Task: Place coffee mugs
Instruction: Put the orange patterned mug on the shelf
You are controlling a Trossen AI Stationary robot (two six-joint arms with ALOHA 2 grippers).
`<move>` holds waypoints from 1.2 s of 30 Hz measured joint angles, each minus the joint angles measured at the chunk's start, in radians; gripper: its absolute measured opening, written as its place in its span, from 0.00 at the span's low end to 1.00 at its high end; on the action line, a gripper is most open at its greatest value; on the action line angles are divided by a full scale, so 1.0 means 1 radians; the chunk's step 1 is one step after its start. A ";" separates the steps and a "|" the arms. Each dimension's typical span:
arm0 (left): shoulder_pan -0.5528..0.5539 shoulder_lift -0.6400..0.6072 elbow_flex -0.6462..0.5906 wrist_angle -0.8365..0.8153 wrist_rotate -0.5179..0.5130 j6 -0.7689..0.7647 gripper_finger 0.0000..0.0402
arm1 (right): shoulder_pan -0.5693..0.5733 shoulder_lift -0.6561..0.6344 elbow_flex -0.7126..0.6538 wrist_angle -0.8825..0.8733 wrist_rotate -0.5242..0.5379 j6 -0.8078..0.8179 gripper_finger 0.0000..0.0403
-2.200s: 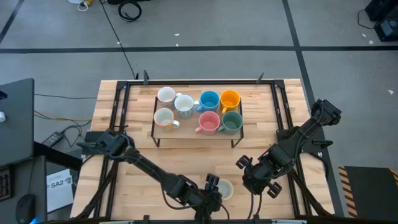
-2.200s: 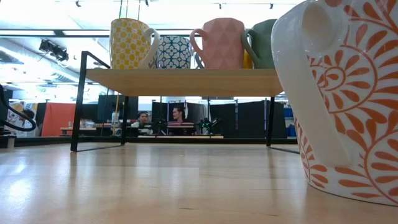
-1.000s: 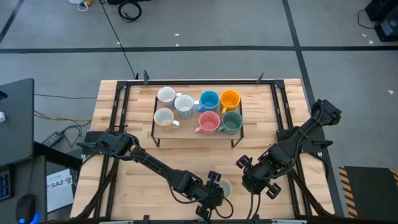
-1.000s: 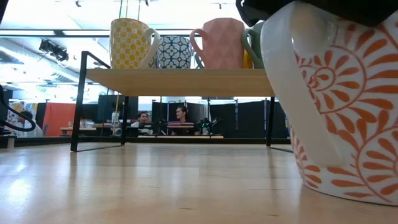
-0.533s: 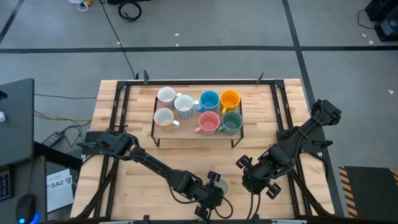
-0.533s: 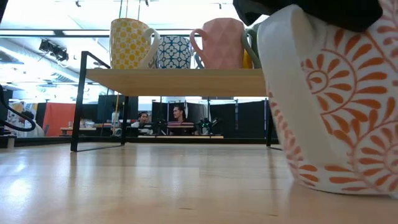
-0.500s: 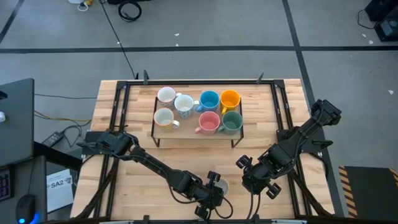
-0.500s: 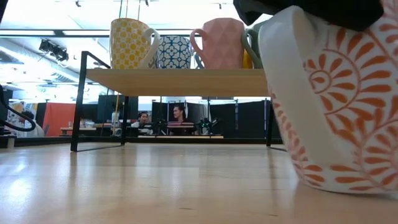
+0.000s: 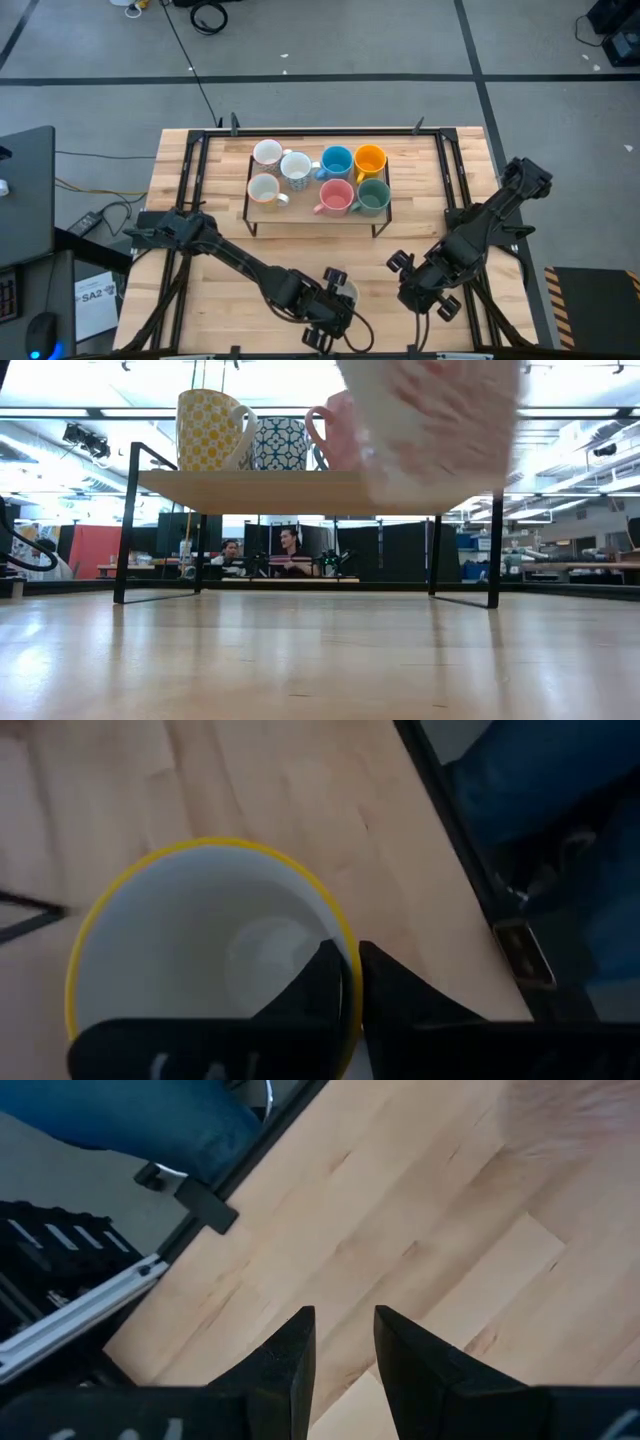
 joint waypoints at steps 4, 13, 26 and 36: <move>0.006 0.000 0.164 -0.238 -0.025 -0.055 0.07 | 0.014 -0.024 0.000 0.000 0.000 0.042 0.27; 0.033 -0.096 0.151 -0.474 -0.167 -0.219 0.07 | 0.021 -0.034 0.000 0.012 0.072 0.034 0.27; 0.061 -0.161 0.150 -0.640 -0.382 -0.346 0.07 | 0.006 -0.034 0.000 0.033 0.117 0.032 0.27; 0.087 -0.187 0.150 -0.640 -0.440 -0.339 0.07 | 0.006 -0.034 0.000 0.047 0.117 0.032 0.27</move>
